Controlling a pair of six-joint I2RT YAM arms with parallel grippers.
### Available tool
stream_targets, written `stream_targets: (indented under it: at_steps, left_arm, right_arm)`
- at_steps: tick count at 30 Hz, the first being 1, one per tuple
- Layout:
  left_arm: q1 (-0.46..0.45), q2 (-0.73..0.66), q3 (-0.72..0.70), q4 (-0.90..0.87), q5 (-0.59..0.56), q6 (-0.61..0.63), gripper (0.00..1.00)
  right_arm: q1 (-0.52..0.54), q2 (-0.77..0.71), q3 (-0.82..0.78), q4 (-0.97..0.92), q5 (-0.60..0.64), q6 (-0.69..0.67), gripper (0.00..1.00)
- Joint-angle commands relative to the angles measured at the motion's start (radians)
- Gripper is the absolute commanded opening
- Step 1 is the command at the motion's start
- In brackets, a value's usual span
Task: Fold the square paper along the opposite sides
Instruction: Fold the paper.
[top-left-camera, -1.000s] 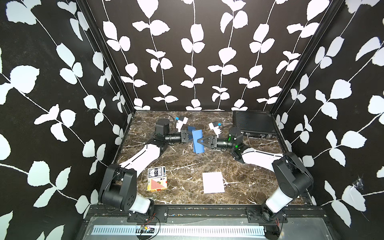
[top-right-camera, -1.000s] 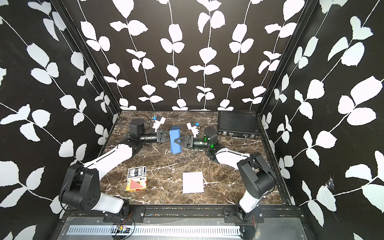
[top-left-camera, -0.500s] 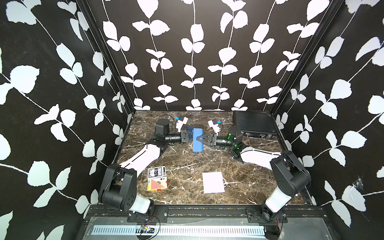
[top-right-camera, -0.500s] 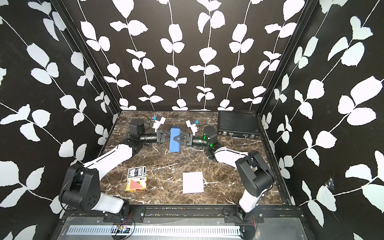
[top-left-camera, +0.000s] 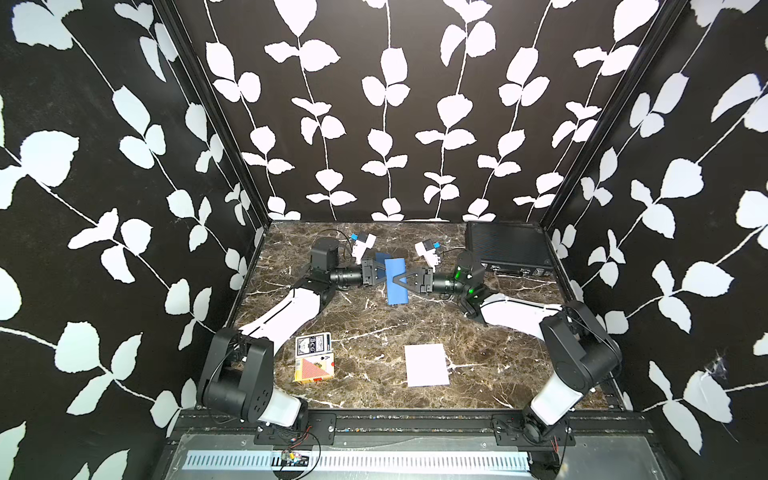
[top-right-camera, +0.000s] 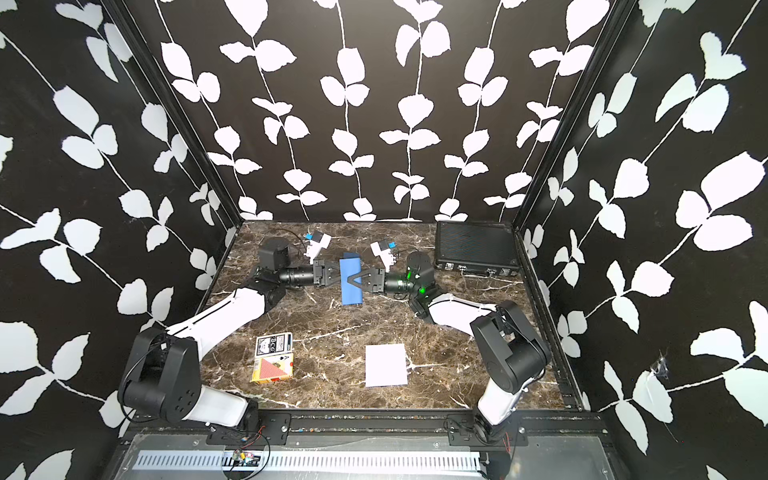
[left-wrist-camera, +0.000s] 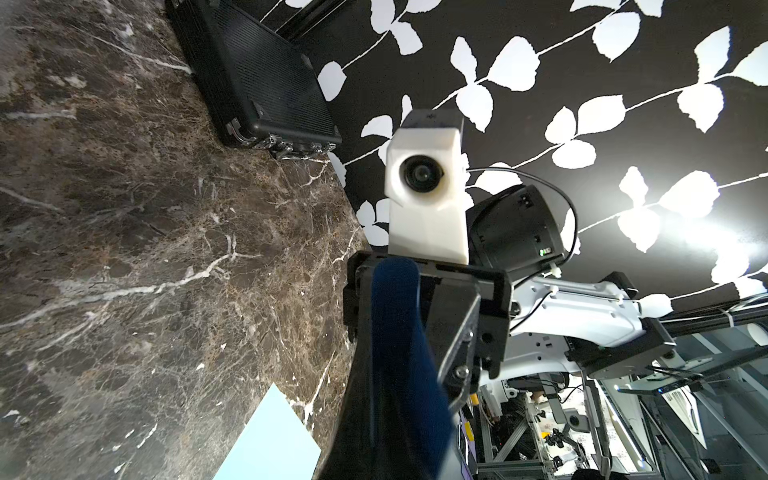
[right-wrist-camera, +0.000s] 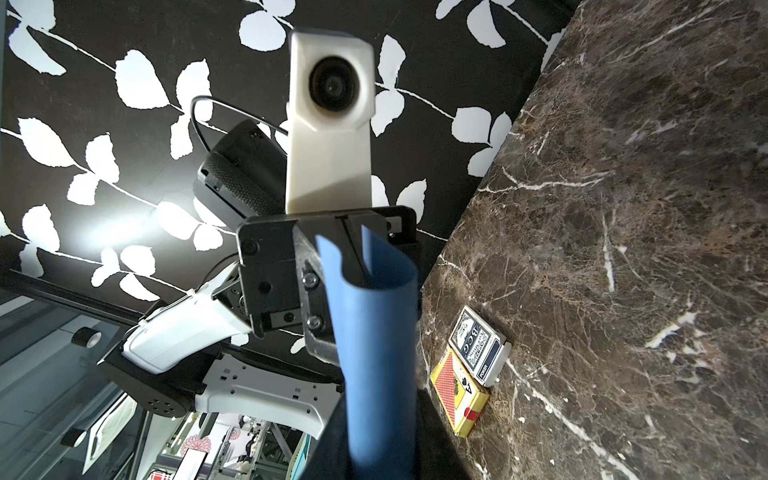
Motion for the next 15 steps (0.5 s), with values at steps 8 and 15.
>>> stream_targets:
  at_steps: [8,15]
  left_arm:
    - [-0.005,-0.026,-0.009,0.01,-0.001,0.014,0.0]
    - [-0.006,-0.026,-0.008,0.009,-0.004,0.014,0.0]
  right_arm:
    - [0.007,0.006,0.059,0.014,-0.002,-0.013,0.17]
    - [0.007,0.003,0.057,0.009,-0.001,-0.016,0.11]
